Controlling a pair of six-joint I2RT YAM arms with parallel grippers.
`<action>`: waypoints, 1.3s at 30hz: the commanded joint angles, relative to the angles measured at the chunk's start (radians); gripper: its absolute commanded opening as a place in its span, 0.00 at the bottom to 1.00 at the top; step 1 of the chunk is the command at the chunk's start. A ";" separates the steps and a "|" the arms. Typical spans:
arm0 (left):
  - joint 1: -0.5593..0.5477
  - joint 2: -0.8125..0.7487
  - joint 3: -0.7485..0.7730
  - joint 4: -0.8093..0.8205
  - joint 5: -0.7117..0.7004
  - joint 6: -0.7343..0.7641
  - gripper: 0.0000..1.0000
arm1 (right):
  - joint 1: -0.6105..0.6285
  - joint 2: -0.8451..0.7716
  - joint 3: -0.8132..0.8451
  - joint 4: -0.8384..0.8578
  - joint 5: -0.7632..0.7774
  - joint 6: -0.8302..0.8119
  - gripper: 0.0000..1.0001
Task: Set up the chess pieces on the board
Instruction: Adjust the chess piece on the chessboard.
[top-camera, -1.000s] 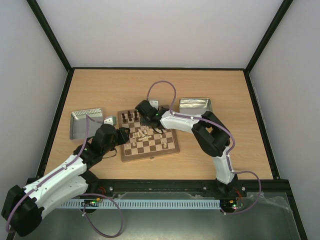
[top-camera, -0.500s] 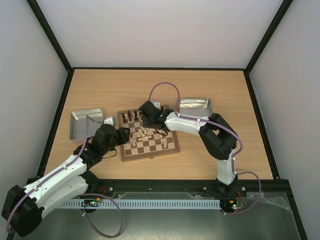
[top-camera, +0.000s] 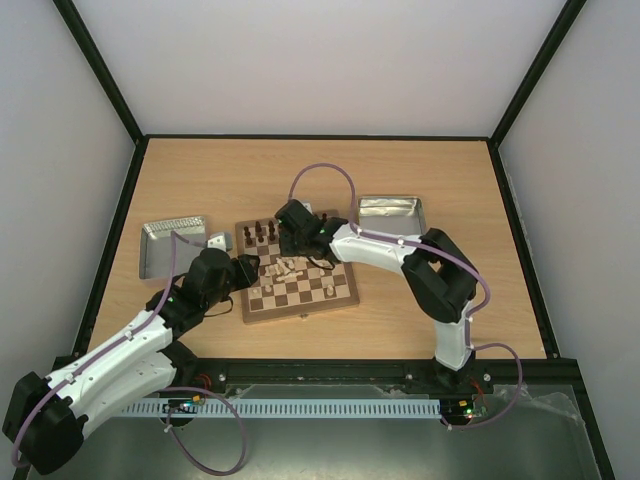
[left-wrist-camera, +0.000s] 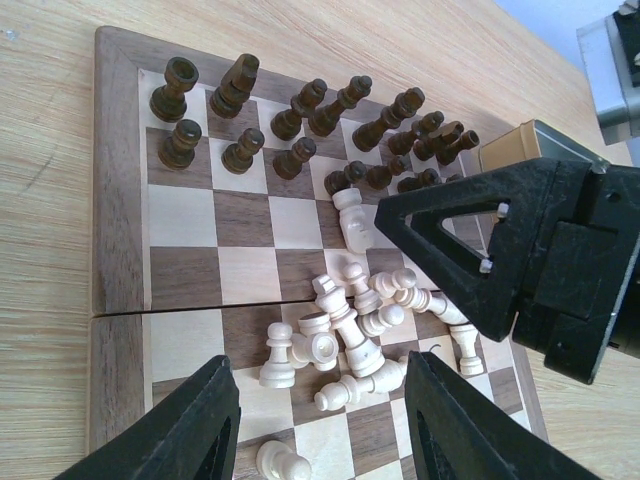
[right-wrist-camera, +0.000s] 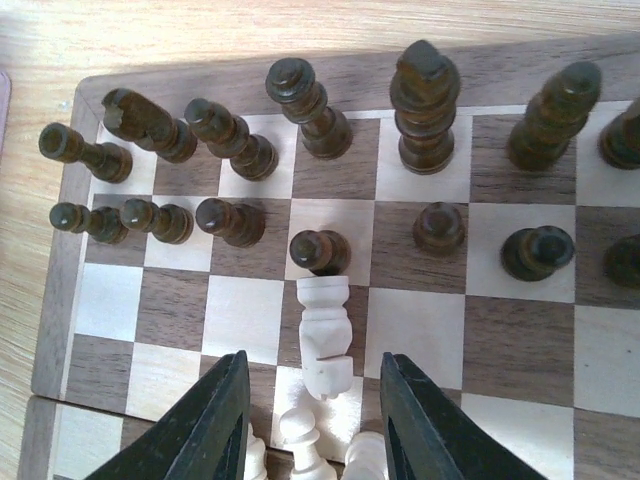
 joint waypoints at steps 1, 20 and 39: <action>0.007 -0.011 -0.015 0.011 -0.003 -0.007 0.48 | 0.004 0.042 0.039 -0.002 -0.015 -0.062 0.35; 0.011 0.000 -0.020 0.022 0.000 -0.004 0.48 | 0.003 0.150 0.135 -0.021 0.059 -0.116 0.30; 0.019 0.006 -0.022 0.033 0.007 0.002 0.48 | 0.004 0.137 0.113 -0.114 -0.016 -0.181 0.05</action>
